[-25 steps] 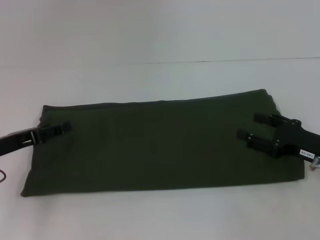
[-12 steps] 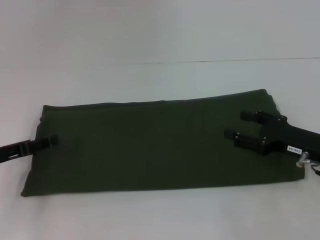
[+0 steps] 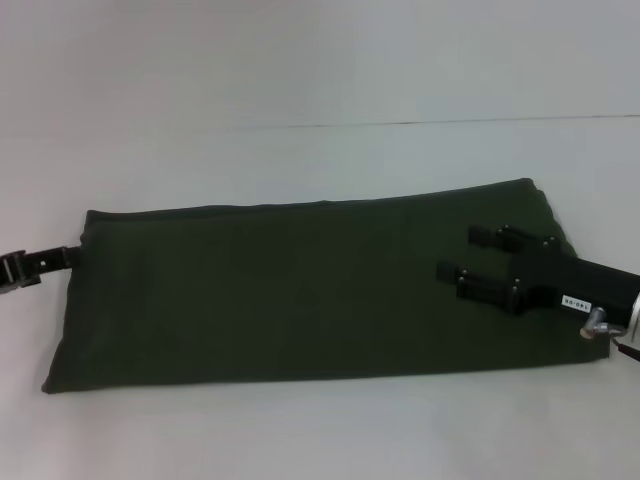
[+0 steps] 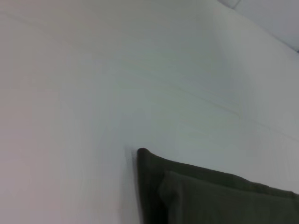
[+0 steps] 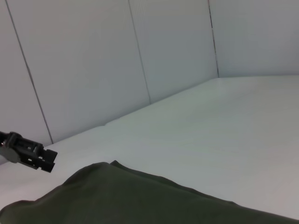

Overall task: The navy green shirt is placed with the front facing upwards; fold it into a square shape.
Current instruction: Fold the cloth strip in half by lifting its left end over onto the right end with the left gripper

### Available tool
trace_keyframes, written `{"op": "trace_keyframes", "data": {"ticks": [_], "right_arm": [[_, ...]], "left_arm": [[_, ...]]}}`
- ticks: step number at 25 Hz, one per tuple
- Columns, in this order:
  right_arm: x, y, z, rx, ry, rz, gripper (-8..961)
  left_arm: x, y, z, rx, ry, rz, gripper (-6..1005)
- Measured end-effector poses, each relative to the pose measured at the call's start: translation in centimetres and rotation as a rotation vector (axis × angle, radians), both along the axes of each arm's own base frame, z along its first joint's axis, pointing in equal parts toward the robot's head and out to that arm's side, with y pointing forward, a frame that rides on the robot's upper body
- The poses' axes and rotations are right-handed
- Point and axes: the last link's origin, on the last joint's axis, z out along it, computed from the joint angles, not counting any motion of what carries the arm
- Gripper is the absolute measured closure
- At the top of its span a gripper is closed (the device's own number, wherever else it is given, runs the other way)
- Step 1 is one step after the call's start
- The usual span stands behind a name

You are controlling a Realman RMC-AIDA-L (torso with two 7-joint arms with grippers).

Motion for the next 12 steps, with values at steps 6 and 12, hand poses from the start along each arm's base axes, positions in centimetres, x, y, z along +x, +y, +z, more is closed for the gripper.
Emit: {"op": "trace_keyframes", "data": {"ticks": [6,12], "right_arm": [[0.05,-0.03,-0.15,-0.002,0.001,-0.006,128],[0.03,-0.07,-0.3,-0.006,0.003,-0.008,128]], "left_arm": [[0.05,0.56,0.38,-0.036,0.006,0.066,192],[0.18,0.85,0.17,-0.06,0.018,0.076,195]]}}
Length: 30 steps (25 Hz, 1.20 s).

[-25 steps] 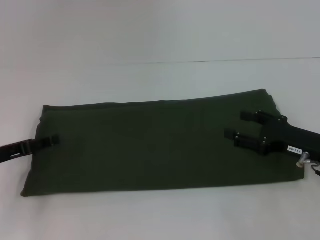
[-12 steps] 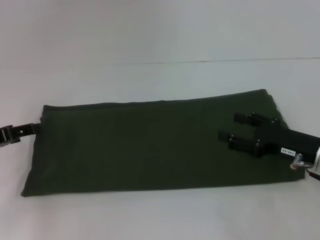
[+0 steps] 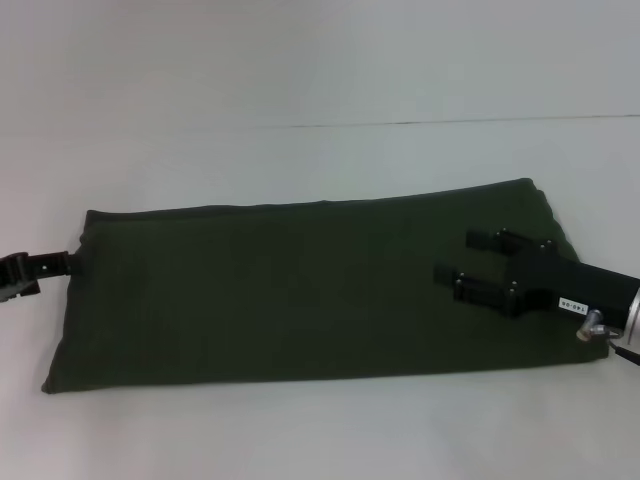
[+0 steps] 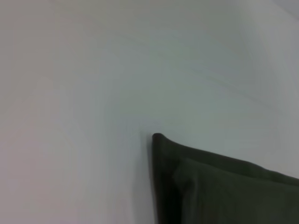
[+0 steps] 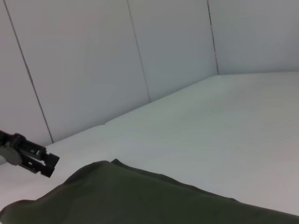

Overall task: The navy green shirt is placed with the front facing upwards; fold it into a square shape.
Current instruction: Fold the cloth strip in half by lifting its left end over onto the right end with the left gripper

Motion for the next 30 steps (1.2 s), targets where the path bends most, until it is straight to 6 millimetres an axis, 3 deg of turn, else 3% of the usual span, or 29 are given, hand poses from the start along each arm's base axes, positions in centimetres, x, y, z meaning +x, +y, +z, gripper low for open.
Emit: {"op": "trace_keyframes", "data": {"ticks": [20,30], "right_arm": [[-0.3,0.1,-0.2,-0.004,0.01,0.004,128],[-0.4,0.1,-0.4,-0.01,0.016,0.003,127]], "left_arm": [[-0.3,0.5,-2.3,-0.04,0.045,0.008,201],[-0.5,0.4,-2.5,-0.047,0.061,0.019,201]]}}
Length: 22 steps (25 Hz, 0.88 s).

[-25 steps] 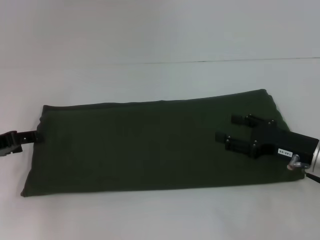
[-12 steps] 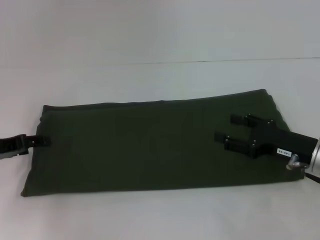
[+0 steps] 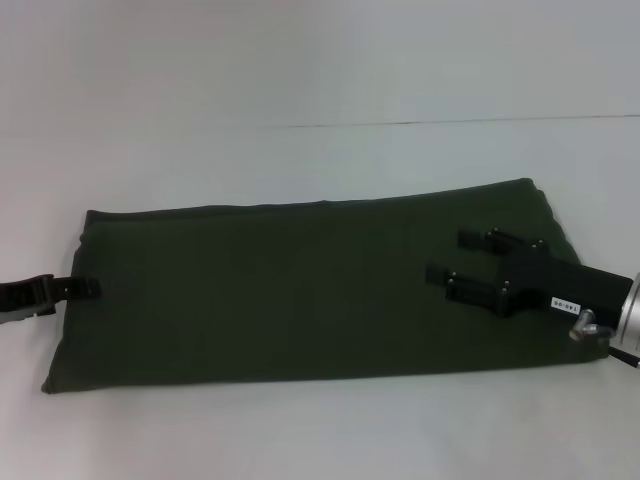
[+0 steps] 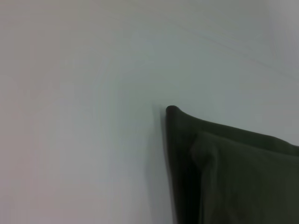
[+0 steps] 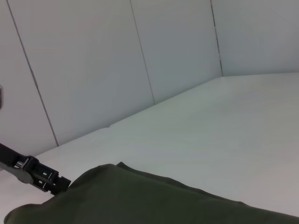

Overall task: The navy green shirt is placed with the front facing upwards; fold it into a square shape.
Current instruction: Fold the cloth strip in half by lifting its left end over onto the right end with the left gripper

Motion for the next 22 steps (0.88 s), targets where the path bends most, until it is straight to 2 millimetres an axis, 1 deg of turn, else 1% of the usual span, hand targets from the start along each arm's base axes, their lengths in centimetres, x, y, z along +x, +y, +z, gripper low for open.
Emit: {"op": "trace_keyframes", "data": {"ticks": [11,16,22], "right_arm": [[-0.3,0.3,0.0,0.001,-0.002,0.007,128],[-0.3,0.3,0.0,0.001,-0.002,0.007,128],[-0.3,0.3,0.0,0.001,-0.002,0.007,127]], "left_arm": [[0.2,0.0,-0.3,-0.015,-0.011,-0.003,202],[0.5,0.2,-1.0,-0.035,-0.03,-0.003,202],[0.9,0.5,-1.3,-0.049,-0.035,-0.011,202]]}}
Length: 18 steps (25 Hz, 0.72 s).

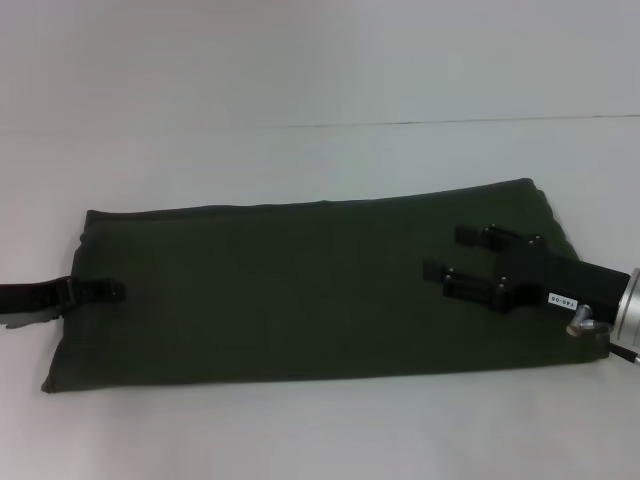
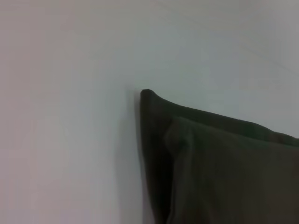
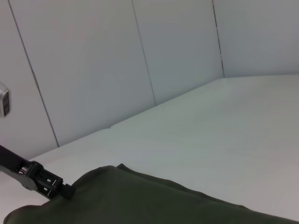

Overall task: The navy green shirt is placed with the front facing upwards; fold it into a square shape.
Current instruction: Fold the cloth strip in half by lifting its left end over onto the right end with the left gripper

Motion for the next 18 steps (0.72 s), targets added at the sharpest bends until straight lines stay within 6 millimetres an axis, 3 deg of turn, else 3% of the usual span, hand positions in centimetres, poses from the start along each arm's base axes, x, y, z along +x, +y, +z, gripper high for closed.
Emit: {"op": "trace_keyframes", "data": {"ticks": [18], "right_arm": [[0.08,-0.04,-0.01,0.0,-0.002,-0.003,128]], "left_arm": [[0.87,0.31,-0.91,-0.029,-0.03,-0.015,217]]}}
